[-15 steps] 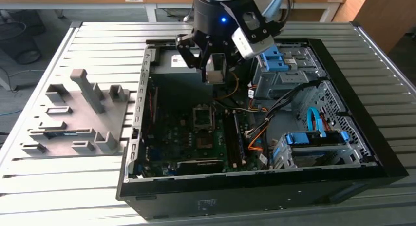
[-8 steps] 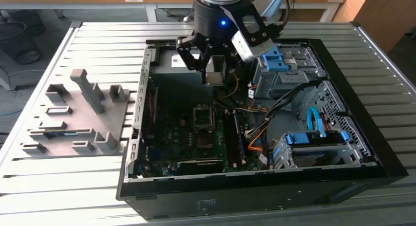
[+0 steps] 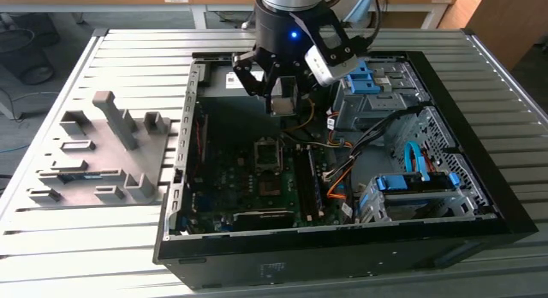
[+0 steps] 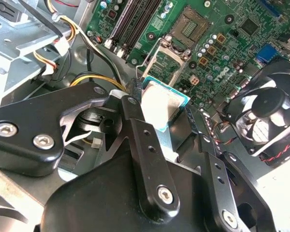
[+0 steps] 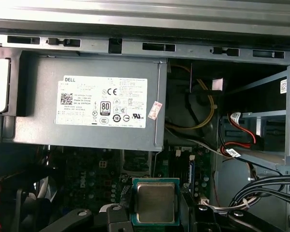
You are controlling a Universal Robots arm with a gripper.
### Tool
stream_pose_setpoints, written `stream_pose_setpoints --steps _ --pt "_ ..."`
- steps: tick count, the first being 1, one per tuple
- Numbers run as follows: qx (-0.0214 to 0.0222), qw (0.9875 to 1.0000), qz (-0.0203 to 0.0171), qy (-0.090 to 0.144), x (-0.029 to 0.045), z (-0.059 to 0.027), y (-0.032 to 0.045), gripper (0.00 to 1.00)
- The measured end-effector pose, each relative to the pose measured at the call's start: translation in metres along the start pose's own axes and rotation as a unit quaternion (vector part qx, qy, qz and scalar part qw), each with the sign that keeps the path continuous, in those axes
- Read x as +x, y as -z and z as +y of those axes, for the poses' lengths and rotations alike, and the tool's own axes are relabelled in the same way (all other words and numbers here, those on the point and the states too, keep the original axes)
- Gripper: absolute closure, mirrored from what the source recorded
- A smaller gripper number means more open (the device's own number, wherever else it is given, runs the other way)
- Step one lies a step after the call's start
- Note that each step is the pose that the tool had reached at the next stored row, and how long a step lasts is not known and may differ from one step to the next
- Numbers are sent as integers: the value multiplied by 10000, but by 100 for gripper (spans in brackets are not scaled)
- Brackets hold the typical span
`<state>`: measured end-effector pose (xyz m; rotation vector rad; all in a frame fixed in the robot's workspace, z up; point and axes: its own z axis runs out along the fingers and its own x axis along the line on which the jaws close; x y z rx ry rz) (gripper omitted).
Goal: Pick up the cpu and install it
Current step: 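Place the cpu into insertion slot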
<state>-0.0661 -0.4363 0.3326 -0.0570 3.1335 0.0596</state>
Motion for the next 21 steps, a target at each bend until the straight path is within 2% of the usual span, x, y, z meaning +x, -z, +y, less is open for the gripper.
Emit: stream_pose_setpoints --steps 21 --pt "0 10000 0 0 2 -43 -113 53"
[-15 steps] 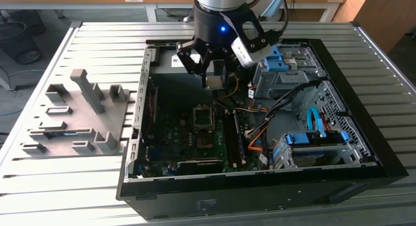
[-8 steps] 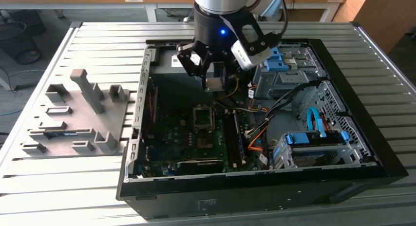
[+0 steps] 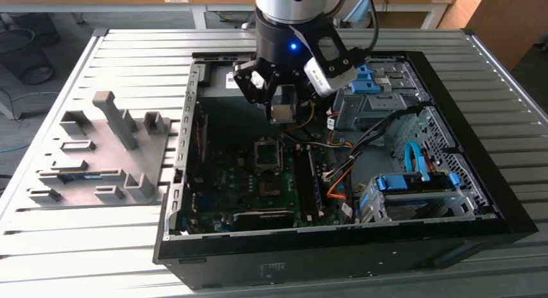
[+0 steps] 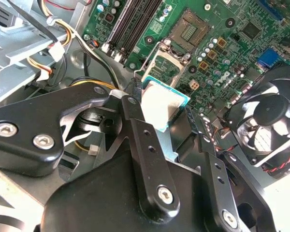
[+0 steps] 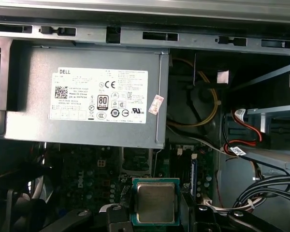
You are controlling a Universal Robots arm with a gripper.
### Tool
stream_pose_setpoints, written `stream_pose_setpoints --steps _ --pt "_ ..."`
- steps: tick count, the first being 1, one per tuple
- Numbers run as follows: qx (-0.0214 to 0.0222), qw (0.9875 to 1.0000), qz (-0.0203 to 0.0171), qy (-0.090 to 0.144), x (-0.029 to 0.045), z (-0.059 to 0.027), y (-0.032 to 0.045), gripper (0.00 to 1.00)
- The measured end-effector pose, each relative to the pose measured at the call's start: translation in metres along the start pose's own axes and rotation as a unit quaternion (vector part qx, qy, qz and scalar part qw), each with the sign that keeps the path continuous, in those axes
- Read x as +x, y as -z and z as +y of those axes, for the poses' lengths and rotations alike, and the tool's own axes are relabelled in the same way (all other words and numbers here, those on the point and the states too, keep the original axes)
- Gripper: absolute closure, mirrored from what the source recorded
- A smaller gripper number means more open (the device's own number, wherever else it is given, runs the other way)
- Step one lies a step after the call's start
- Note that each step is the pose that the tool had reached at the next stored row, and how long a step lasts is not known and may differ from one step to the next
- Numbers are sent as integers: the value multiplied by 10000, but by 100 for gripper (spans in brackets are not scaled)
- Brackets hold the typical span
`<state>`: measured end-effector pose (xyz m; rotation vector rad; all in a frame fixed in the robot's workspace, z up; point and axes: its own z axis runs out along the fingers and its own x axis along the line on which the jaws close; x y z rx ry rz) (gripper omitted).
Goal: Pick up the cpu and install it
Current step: 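Place the cpu into insertion slot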
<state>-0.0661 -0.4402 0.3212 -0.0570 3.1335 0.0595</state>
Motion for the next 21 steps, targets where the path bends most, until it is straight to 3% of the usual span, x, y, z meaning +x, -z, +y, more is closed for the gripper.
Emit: stream_pose_setpoints --steps 21 --pt "0 10000 0 0 2 -33 -100 53"
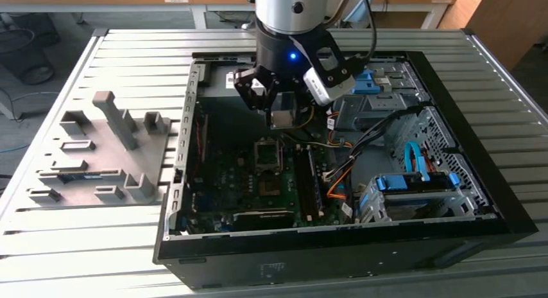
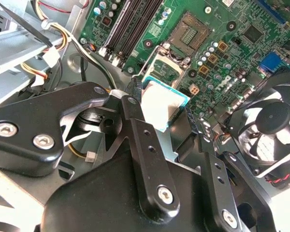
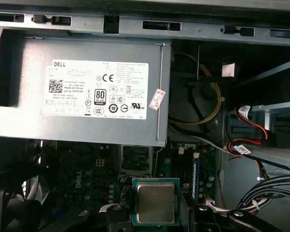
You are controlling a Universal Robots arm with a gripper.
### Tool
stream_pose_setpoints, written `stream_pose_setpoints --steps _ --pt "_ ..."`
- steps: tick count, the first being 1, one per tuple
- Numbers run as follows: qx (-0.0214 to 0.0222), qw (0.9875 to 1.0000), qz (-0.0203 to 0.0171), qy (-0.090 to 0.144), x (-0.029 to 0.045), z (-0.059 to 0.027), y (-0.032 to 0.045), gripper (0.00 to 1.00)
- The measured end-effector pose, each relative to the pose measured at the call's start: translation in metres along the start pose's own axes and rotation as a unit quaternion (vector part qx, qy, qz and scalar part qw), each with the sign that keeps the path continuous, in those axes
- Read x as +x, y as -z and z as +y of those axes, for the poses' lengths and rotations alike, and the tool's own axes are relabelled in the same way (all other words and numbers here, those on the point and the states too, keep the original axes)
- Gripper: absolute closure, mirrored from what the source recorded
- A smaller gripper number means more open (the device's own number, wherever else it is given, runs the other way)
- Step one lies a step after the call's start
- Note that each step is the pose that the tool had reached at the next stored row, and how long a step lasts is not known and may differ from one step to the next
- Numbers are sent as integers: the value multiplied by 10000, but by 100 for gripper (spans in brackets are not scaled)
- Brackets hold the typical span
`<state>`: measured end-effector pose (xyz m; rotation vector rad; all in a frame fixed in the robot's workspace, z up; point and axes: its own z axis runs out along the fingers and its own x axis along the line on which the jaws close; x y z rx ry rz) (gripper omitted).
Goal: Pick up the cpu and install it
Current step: 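Place the cpu into insertion slot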
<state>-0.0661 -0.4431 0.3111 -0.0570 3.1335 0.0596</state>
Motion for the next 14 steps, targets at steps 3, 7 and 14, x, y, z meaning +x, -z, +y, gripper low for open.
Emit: stream_pose_setpoints --steps 3,7,14 --pt "0 10000 0 0 0 -4 -14 53" --pt "0 10000 0 0 1 -8 -33 53" --pt "0 10000 0 0 1 -18 -64 53"
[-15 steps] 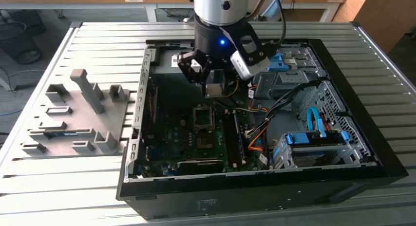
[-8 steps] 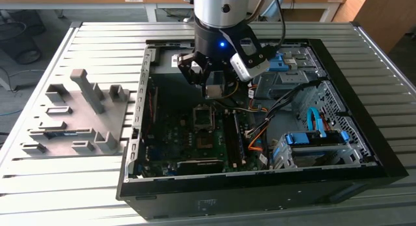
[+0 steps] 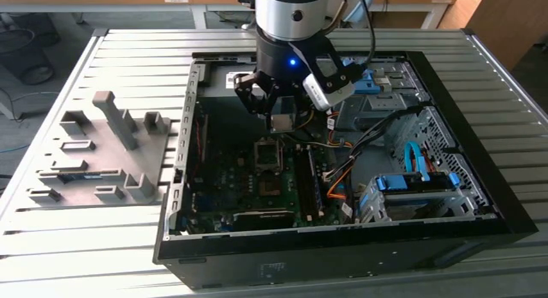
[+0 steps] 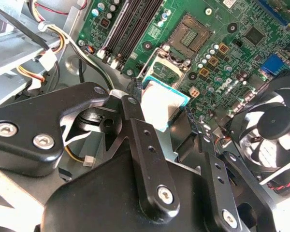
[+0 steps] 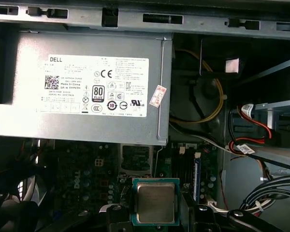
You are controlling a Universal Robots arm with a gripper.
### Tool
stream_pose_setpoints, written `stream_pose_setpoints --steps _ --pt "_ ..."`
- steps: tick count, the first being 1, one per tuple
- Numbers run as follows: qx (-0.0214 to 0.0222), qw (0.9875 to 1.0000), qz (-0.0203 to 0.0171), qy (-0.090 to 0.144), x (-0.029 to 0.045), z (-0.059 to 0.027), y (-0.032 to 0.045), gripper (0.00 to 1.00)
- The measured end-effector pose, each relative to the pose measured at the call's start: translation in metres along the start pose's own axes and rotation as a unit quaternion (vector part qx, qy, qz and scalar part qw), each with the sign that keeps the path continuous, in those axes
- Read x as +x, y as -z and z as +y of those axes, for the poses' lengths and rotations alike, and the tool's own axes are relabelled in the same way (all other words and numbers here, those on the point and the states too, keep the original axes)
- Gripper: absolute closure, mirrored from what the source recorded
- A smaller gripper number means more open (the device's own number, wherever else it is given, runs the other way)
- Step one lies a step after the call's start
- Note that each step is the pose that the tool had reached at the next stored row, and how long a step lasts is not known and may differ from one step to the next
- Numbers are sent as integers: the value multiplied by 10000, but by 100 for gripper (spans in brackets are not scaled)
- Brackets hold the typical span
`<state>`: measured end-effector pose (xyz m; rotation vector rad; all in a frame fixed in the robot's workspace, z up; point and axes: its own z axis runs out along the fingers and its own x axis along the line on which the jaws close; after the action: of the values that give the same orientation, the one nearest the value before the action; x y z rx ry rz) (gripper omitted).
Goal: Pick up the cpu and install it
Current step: 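Place the cpu into insertion slot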
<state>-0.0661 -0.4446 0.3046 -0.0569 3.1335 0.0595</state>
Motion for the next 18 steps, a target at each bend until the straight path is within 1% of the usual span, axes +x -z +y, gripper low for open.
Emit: stream_pose_setpoints --steps 7,13,16,18 --pt "-1 10000 0 0 0 -11 -36 53" --pt "0 10000 0 0 1 -26 -93 53" --pt "1 10000 0 1 2 -51 -114 53" --pt "0 10000 0 0 4 -84 -129 53"
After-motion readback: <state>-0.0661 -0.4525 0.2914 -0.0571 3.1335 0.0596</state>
